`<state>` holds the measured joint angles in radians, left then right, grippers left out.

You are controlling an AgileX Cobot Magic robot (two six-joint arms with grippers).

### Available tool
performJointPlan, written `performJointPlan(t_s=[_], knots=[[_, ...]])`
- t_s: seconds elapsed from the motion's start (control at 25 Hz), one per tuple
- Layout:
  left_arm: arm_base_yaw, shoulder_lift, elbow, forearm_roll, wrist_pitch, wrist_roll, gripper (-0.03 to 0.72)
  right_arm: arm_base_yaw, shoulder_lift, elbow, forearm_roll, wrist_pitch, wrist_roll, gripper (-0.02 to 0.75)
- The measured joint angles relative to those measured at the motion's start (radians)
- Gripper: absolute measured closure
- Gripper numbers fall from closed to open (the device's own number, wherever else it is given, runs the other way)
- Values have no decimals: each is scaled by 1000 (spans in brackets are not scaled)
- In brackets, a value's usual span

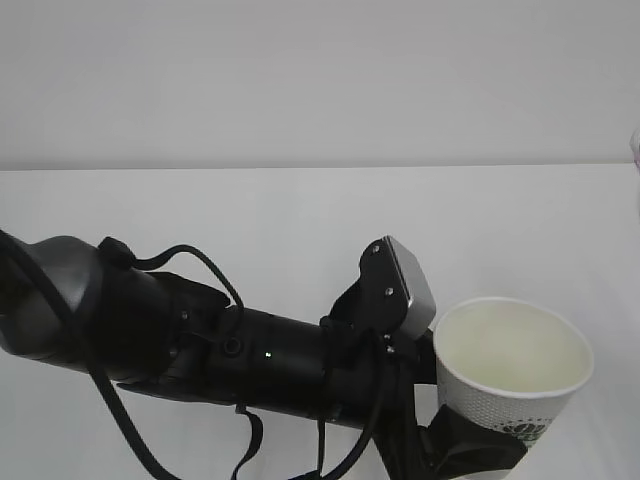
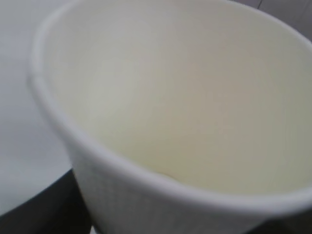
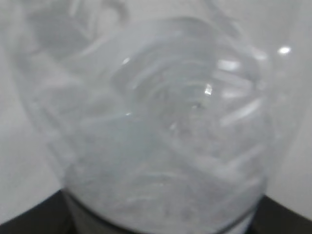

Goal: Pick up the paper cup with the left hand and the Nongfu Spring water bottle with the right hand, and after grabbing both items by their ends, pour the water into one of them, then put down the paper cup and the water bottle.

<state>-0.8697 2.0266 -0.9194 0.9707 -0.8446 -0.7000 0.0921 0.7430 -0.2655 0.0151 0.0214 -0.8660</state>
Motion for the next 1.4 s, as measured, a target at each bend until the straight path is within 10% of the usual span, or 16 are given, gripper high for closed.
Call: performJointPlan(t_s=[1.4], knots=[[0,0,0,32,-20,0,142,0,0,0,71,-98,-198,331]])
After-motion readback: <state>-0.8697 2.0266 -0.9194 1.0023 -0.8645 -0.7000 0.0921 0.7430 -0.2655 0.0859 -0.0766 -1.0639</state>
